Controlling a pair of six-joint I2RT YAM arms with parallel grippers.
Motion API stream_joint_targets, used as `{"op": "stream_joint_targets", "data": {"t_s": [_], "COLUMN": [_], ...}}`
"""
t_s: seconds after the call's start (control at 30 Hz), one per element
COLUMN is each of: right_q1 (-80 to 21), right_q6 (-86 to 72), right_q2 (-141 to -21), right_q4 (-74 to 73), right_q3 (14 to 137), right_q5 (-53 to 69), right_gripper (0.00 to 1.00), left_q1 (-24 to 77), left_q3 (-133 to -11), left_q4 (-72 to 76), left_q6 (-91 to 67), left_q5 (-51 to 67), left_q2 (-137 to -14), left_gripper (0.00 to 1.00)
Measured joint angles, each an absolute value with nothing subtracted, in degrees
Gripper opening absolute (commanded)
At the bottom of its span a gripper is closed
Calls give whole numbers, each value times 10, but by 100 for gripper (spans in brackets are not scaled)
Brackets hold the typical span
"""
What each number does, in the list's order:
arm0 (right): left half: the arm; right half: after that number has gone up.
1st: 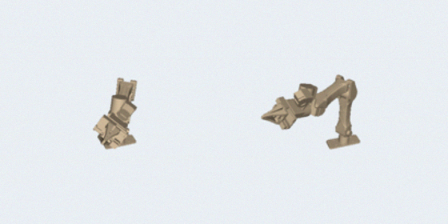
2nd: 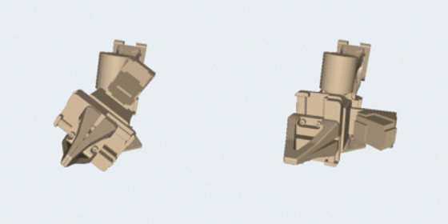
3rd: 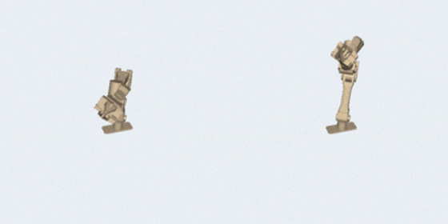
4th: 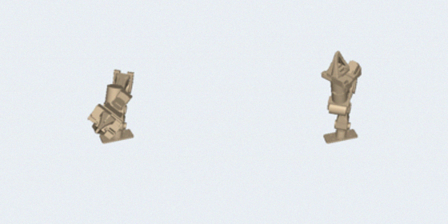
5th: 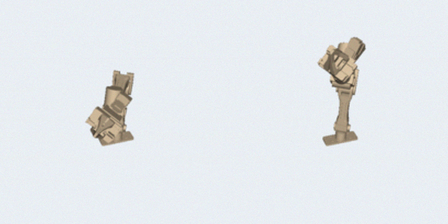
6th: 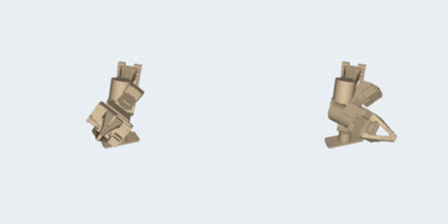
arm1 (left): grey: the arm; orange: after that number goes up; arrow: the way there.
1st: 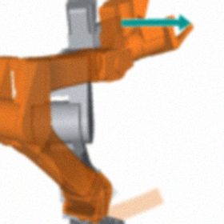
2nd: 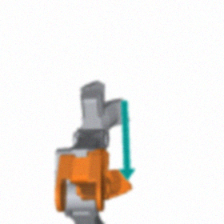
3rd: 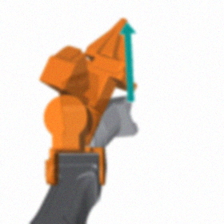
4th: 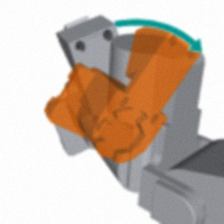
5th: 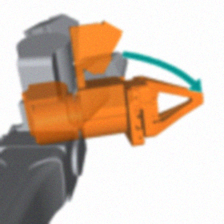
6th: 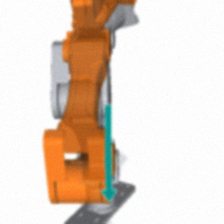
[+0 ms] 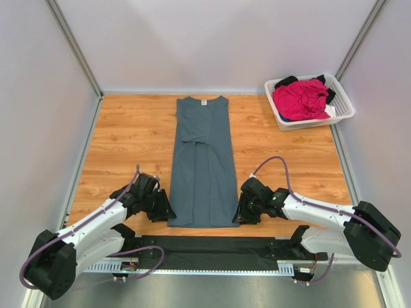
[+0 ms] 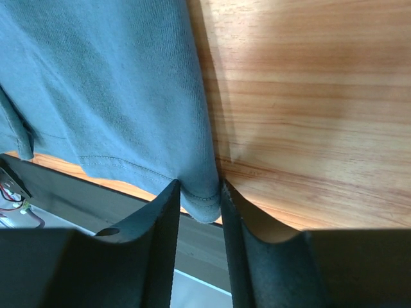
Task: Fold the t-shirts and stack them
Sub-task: Fold the tshirt
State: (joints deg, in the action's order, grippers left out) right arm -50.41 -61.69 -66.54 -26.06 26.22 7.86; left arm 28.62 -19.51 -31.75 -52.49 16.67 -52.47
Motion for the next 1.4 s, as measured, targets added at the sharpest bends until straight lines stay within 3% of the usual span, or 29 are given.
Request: {"op": "stream_joint_targets", "data": {"t_s": [0.43,0.53,0.63,0.67,0.7,0.77,1.03,1.4], "right_q1": [-509,-510,-512,-514,-515,-517,-517,-490], "right_q6": [-620,-622,-623,-623,-623,-625,-629,-593], "right_q2": [-674,-674,-675,-676,-678,-683,-680,-685], "right_q4": [-259,-259,-259,-259,-260,-264,-298,-382], "right_q3": [265,266,266,266,266,266,286,463], "right_q5": [80,80,80,80,79,78,79,45], "right_gripper": [33,33,28,15,9,1,1,0], "left_q1": [317,321,322,323,323,323,325,326], "left_q3": [-211,-211,-211,-210,-208,-206,-229,-435], "left_q4": [-364,-380,-392,-396,-398,-400,-419,-475], "left_q6": [-542,-544,-550,-551,-551,-553,-550,-508], "left_q5": [137,129,119,115,112,110,97,41], "left_q2": [-527,-516,-511,-511,-511,-512,-520,-589], "left_gripper": [48,44,28,20,0,0,0,0]}}
